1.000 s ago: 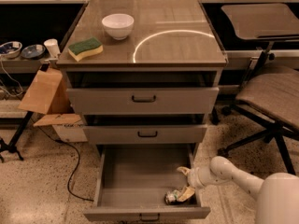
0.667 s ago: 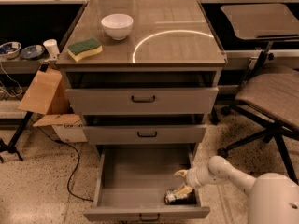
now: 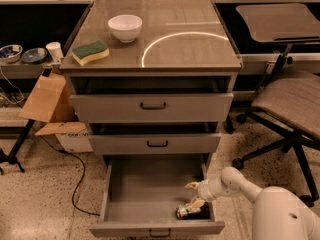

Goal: Pick 7up can from bottom drawer and place on counter

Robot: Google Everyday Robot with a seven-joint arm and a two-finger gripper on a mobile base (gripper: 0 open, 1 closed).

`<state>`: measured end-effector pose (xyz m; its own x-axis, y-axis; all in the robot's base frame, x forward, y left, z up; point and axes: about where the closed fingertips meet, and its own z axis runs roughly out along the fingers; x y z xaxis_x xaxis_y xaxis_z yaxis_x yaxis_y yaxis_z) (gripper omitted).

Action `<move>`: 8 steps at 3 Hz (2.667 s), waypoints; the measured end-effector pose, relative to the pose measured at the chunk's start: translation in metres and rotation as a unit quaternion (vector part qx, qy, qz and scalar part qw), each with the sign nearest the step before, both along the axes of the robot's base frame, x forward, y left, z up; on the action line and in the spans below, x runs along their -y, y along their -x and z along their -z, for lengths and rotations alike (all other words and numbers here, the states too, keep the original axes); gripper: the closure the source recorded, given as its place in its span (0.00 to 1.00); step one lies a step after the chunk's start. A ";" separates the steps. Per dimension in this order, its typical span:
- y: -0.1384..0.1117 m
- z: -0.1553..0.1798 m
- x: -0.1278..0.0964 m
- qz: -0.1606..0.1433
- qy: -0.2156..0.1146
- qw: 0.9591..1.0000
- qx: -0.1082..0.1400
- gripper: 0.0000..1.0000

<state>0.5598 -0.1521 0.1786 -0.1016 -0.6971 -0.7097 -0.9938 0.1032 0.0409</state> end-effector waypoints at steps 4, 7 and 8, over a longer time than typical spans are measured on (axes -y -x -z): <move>0.002 0.051 -0.003 0.011 -0.003 0.999 -0.049 0.32; -0.003 0.054 -0.006 0.020 0.010 0.998 -0.066 0.88; -0.005 0.044 0.002 0.036 0.013 0.997 -0.070 1.00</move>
Offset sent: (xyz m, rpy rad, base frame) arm -0.0101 -0.0283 -0.0251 -0.0062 0.0665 -0.0511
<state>0.5646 -0.1539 0.1350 -0.2497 -0.7020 -0.6669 -0.9683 0.1771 0.1761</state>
